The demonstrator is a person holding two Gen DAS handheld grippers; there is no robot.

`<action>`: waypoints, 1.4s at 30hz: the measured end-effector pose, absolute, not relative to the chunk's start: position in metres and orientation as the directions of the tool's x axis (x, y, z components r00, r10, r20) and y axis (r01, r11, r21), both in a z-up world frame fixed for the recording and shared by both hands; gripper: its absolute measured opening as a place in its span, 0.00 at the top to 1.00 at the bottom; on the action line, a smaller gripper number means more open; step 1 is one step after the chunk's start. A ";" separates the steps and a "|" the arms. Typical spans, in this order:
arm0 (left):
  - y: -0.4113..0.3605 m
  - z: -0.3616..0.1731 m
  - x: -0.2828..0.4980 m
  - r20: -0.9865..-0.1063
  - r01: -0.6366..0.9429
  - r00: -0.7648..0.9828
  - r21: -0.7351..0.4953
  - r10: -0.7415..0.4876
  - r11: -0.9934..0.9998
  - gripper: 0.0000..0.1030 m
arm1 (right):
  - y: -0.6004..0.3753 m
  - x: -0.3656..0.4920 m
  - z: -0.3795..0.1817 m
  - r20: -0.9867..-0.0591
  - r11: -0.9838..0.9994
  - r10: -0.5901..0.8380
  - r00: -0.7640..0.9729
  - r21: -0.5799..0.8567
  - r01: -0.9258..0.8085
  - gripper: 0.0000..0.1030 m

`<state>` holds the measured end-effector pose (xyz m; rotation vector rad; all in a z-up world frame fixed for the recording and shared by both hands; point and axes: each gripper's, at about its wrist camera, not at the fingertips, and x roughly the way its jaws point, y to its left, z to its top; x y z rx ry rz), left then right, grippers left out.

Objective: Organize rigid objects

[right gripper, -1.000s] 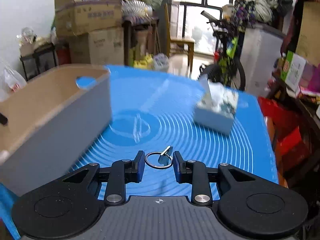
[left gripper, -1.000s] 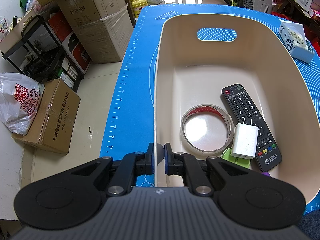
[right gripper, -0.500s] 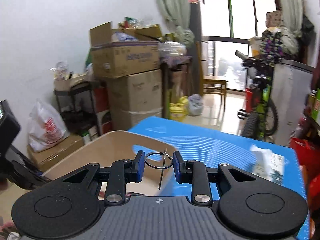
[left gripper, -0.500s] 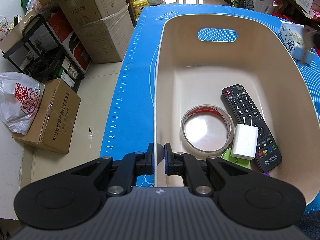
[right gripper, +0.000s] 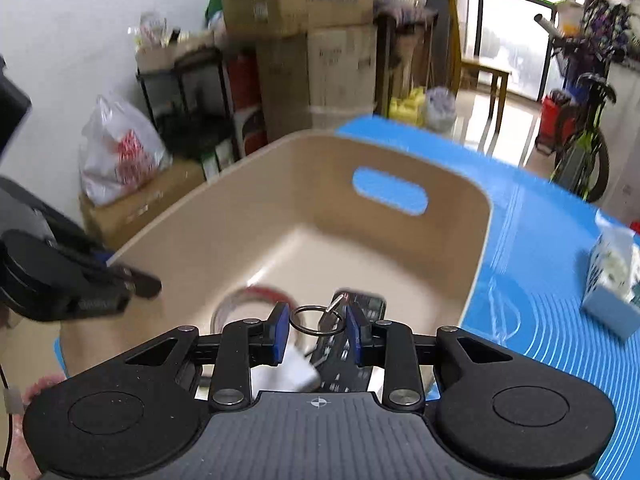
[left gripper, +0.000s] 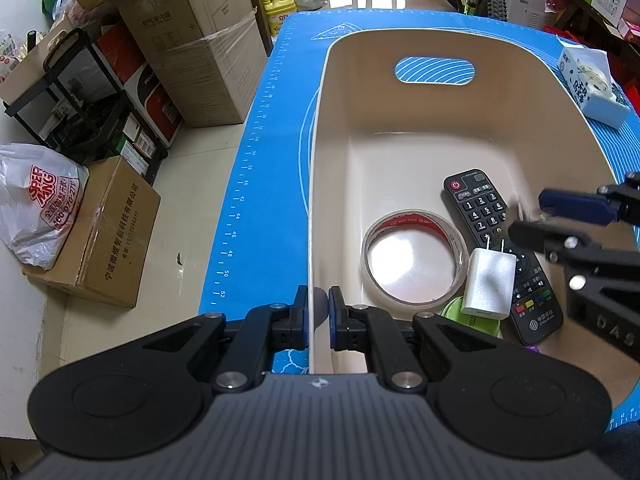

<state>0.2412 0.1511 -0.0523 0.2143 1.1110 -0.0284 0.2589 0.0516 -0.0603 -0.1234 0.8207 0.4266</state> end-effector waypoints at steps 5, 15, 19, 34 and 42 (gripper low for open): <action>0.150 -0.053 0.241 -0.891 0.123 0.447 0.154 0.084 0.980 0.90 | 0.047 0.250 -0.058 -0.727 0.912 0.323 0.606 0.069 -0.403 0.36; 0.144 -0.021 0.222 -0.844 0.096 0.532 0.143 0.071 0.985 0.50 | 0.006 0.223 -0.025 -0.677 0.948 0.284 0.679 0.089 -0.307 0.27; 0.132 -0.003 0.206 -0.823 0.098 0.566 0.126 0.049 0.987 0.49 | -0.009 0.205 -0.014 -0.671 0.959 0.259 0.695 0.092 -0.269 0.27; 0.072 0.061 0.099 -0.725 0.103 0.689 0.106 0.006 0.989 0.45 | -0.072 0.088 0.044 -0.630 0.988 0.156 0.760 0.100 -0.121 0.24; 0.045 0.067 0.054 -0.717 0.112 0.697 0.107 -0.001 0.988 0.45 | -0.091 0.035 0.056 -0.618 0.991 0.136 0.775 0.089 -0.103 0.24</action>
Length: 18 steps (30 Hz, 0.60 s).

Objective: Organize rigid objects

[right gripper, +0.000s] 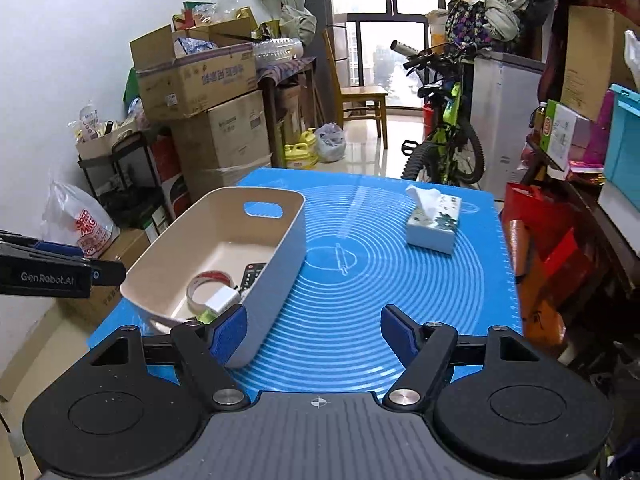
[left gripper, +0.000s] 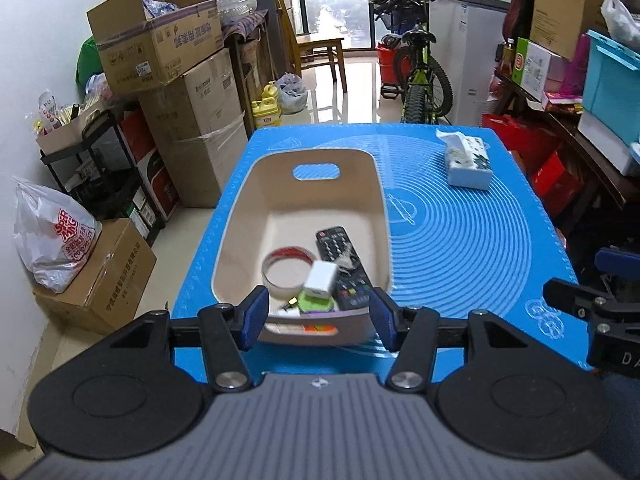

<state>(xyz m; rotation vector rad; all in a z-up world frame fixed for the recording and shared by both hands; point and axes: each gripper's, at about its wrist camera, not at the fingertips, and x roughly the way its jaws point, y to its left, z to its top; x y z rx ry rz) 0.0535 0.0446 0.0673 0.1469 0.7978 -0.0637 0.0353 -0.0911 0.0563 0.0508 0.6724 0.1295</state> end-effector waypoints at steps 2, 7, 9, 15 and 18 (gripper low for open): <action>0.041 0.067 0.045 -0.720 0.112 0.694 0.105 -0.002 0.988 0.45 | -0.097 0.024 0.059 -0.615 0.991 0.134 0.777 0.100 -0.092 0.24; 0.032 0.071 0.025 -0.711 0.096 0.703 0.121 0.019 0.988 0.45 | -0.114 -0.001 0.066 -0.603 0.989 0.127 0.788 0.133 -0.058 0.24; 0.031 0.072 0.019 -0.709 0.089 0.705 0.127 0.028 0.988 0.45 | -0.119 -0.010 0.069 -0.598 0.989 0.124 0.792 0.138 -0.050 0.24; 0.027 0.074 -0.004 -0.702 0.086 0.712 0.127 0.028 0.988 0.45 | -0.126 -0.032 0.077 -0.589 0.991 0.110 0.801 0.127 -0.042 0.24; 0.028 0.073 -0.013 -0.701 0.083 0.713 0.123 0.027 0.989 0.45 | -0.125 -0.041 0.080 -0.587 0.992 0.107 0.803 0.118 -0.045 0.24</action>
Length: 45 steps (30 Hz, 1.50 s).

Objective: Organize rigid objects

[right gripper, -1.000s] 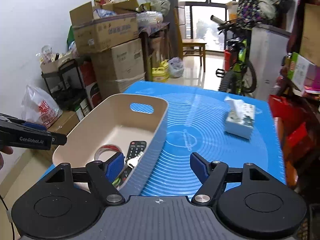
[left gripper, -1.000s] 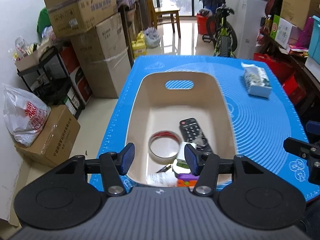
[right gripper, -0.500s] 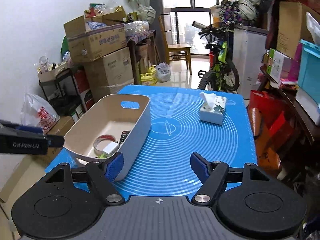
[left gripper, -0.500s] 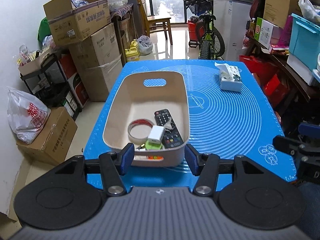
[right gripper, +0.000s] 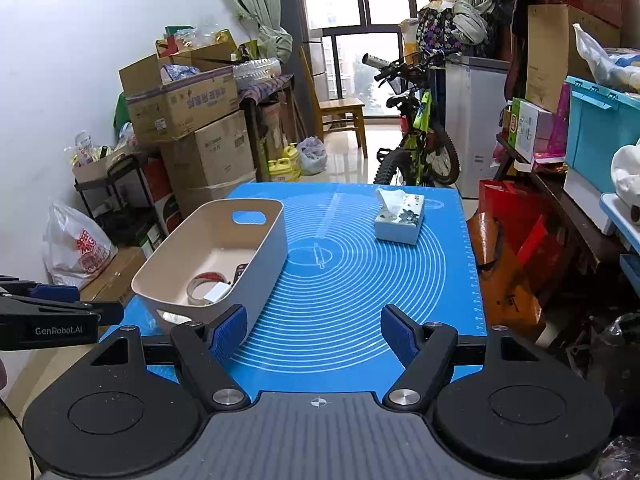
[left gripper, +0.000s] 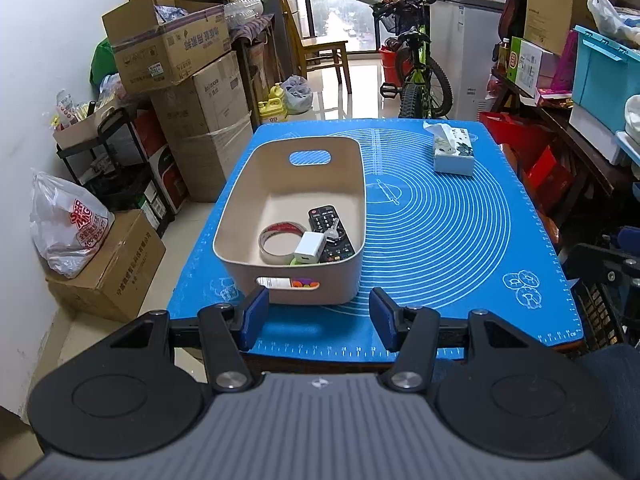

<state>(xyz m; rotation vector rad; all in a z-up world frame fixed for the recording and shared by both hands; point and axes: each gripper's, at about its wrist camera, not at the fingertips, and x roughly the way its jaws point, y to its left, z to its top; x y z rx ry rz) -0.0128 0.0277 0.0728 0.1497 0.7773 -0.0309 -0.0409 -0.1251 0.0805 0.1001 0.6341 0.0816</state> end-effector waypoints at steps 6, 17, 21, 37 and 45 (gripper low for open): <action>0.026 0.070 -0.021 -0.703 0.096 0.711 0.132 0.025 0.987 0.45 | -0.127 -0.055 0.087 -0.583 0.993 0.097 0.807 0.110 -0.040 0.24; 0.027 0.069 -0.021 -0.710 0.096 0.704 0.127 0.023 0.987 0.45 | -0.131 -0.054 0.083 -0.593 0.991 0.106 0.798 0.132 -0.034 0.24; 0.025 0.069 -0.022 -0.712 0.103 0.702 0.133 0.022 0.986 0.45 | -0.132 -0.055 0.082 -0.589 0.990 0.105 0.801 0.135 -0.030 0.24; 0.023 0.068 -0.022 -0.717 0.112 0.697 0.133 0.018 0.985 0.45 | -0.130 -0.058 0.075 -0.599 0.991 0.097 0.795 0.133 -0.021 0.24; 0.020 0.068 -0.023 -0.717 0.117 0.697 0.137 0.017 0.984 0.45 | -0.132 -0.060 0.071 -0.607 0.990 0.102 0.789 0.139 -0.021 0.24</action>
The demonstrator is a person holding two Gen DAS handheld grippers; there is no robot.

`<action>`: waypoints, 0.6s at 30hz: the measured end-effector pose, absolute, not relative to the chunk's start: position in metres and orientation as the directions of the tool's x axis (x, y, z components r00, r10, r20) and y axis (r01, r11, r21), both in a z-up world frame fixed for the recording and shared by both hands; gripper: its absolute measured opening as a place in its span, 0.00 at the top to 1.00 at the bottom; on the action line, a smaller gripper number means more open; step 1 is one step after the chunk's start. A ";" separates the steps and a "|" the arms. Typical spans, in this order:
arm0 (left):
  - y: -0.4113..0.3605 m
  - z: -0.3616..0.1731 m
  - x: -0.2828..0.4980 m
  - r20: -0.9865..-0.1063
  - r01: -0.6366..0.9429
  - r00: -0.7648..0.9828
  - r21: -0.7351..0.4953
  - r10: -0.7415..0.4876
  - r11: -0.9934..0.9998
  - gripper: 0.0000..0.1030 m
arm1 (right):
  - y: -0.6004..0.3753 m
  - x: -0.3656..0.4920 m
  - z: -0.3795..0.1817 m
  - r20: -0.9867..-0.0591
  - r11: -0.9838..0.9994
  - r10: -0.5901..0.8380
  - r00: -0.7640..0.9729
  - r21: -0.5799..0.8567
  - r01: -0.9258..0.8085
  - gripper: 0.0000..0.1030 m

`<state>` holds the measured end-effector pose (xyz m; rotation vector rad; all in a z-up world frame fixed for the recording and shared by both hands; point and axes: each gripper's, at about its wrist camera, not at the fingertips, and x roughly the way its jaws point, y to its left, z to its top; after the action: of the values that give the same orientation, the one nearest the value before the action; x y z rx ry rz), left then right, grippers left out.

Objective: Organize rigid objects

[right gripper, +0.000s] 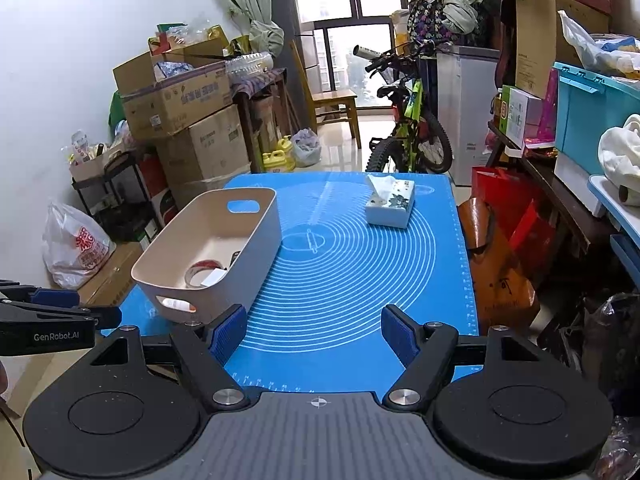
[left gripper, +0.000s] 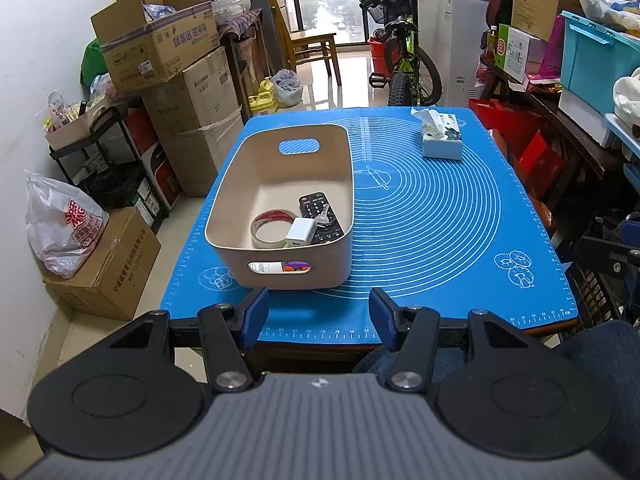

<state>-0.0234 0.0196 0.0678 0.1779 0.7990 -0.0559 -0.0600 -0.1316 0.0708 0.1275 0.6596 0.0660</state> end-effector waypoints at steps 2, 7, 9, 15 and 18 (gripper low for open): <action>0.018 0.068 -0.024 -0.717 0.117 0.697 0.139 0.018 0.983 0.45 | -0.131 -0.061 0.071 -0.609 0.990 0.102 0.787 0.138 -0.022 0.24; 0.017 0.067 -0.024 -0.718 0.117 0.696 0.139 0.019 0.983 0.45 | -0.131 -0.061 0.071 -0.609 0.990 0.103 0.786 0.138 -0.023 0.24; 0.015 0.066 -0.025 -0.719 0.115 0.695 0.140 0.021 0.983 0.45 | -0.130 -0.062 0.071 -0.610 0.990 0.102 0.785 0.136 -0.023 0.24; 0.017 0.065 -0.024 -0.720 0.118 0.693 0.138 0.018 0.983 0.45 | -0.129 -0.062 0.070 -0.613 0.990 0.103 0.783 0.136 -0.024 0.24; 0.017 0.065 -0.024 -0.721 0.117 0.693 0.138 0.019 0.983 0.45 | -0.128 -0.063 0.069 -0.615 0.991 0.103 0.782 0.135 -0.023 0.24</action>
<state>-0.0244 0.0167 0.0648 0.1792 0.8041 -0.0554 -0.0633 -0.1283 0.0689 0.1228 0.6702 0.0682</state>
